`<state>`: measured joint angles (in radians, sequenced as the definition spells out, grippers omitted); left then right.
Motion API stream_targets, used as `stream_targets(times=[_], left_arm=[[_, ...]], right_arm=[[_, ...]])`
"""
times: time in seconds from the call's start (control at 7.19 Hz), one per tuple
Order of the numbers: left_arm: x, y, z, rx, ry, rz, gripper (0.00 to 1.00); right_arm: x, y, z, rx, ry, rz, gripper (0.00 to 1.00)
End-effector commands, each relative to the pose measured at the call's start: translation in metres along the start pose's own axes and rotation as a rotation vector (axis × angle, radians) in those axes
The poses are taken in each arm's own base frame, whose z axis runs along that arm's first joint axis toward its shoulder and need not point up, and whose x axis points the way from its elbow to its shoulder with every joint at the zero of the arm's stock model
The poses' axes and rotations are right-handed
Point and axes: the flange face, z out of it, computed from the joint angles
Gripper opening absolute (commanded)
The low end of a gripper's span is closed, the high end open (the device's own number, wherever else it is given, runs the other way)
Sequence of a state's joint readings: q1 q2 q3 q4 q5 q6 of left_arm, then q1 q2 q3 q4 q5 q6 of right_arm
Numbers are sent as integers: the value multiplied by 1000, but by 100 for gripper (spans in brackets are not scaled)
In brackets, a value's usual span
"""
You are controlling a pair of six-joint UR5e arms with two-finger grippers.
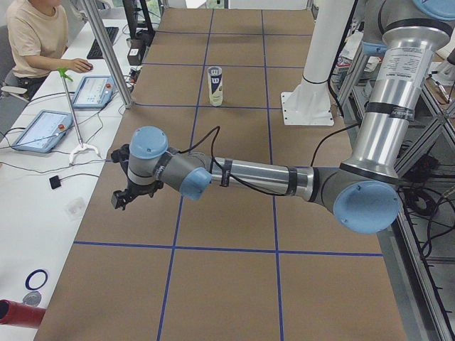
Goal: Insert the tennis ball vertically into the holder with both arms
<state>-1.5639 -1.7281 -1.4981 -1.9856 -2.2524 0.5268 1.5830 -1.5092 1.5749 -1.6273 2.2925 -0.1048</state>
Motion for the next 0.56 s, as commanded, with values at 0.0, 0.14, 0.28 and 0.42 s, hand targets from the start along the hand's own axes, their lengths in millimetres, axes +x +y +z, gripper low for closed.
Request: stream_targets(times=[0.0, 0.14, 0.28, 0.42], left_arm=[[38, 77, 3, -81, 10, -29, 99], [42, 79, 1, -148, 51, -97, 99], [43, 66, -4, -233, 93, -228, 99], [34, 33, -14, -294, 101, -387, 99]], right_arm=[[2, 7, 3, 14, 1, -10, 99], [3, 7, 4, 14, 1, -10, 99], [2, 6, 3, 15, 1, -11, 99], [2, 6, 4, 13, 0, -11, 99]])
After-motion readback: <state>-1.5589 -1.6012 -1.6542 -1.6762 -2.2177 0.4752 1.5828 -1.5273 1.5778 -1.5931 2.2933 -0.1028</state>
